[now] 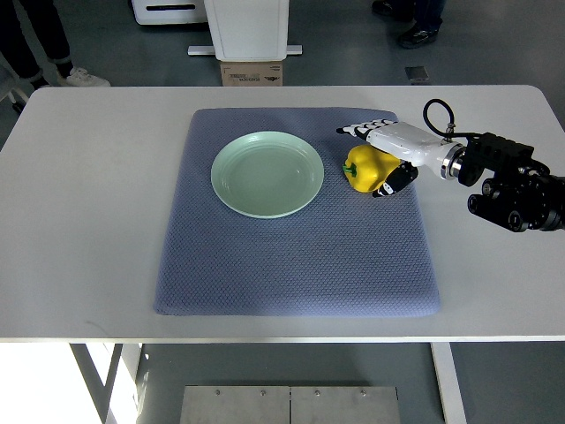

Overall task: Place yellow pepper on plate with right hand
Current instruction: 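Close the right hand fingers around the yellow pepper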

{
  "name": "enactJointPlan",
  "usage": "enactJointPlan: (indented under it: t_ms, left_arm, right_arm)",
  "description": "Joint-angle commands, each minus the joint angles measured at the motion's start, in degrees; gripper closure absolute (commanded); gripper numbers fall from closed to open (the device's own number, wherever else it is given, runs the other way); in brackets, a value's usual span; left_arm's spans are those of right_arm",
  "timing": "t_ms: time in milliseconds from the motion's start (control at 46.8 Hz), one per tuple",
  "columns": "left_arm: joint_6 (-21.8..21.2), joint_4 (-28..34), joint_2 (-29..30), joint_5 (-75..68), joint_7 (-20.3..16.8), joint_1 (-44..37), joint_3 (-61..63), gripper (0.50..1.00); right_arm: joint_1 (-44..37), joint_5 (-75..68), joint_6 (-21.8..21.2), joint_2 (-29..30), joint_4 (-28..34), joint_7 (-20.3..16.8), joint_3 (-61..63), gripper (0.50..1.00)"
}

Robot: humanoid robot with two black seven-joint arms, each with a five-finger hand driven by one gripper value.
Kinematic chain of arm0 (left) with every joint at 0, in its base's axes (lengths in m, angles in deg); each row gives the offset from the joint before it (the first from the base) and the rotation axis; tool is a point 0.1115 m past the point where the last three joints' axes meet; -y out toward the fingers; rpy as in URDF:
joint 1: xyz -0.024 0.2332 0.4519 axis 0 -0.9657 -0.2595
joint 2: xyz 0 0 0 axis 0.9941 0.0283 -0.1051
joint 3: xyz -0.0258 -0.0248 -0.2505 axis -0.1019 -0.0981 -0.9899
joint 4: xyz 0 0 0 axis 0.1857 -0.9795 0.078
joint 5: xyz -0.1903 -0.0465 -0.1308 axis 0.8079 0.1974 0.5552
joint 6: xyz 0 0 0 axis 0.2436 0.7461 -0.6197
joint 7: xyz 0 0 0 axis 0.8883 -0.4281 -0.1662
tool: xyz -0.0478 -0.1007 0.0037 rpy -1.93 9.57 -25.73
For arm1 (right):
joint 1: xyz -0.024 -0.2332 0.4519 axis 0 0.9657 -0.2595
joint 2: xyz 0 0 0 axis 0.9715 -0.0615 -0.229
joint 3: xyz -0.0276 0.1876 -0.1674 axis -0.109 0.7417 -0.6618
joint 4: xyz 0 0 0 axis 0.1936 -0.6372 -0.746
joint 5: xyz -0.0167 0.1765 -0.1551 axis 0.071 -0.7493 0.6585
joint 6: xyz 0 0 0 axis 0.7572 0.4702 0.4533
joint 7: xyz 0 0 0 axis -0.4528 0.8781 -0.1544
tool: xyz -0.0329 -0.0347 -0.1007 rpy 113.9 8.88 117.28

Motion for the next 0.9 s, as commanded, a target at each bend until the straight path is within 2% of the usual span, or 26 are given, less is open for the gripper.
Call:
enactJointPlan:
  t_ms: [0, 192, 470, 662, 875]
  left_arm:
    - [0.0, 0.0, 0.0, 0.0, 0.0, 0.0, 0.0, 0.500]
    - [0.0, 0.0, 0.0, 0.0, 0.0, 0.0, 0.0, 0.500]
    - [0.0, 0.0, 0.0, 0.0, 0.0, 0.0, 0.0, 0.500]
    - [0.0, 0.0, 0.0, 0.0, 0.0, 0.0, 0.0, 0.500]
    - [0.0, 0.0, 0.0, 0.0, 0.0, 0.0, 0.0, 0.500]
  right_arm:
    - [0.8, 0.0, -0.2, 0.7, -1.7, 0.0, 0.0, 0.500]
    - [1.0, -0.1, -0.7, 1.0, -1.9, 0.0, 0.0, 0.507]
    - [1.0, 0.0, -1.0, 1.2, -2.0, 0.0, -0.1, 0.597]
    - [1.0, 0.0, -1.0, 1.3, -2.1, 0.0, -0.7, 0.726]
    - [1.0, -0.1, -0.9, 1.4, -3.3, 0.0, -0.6, 0.743]
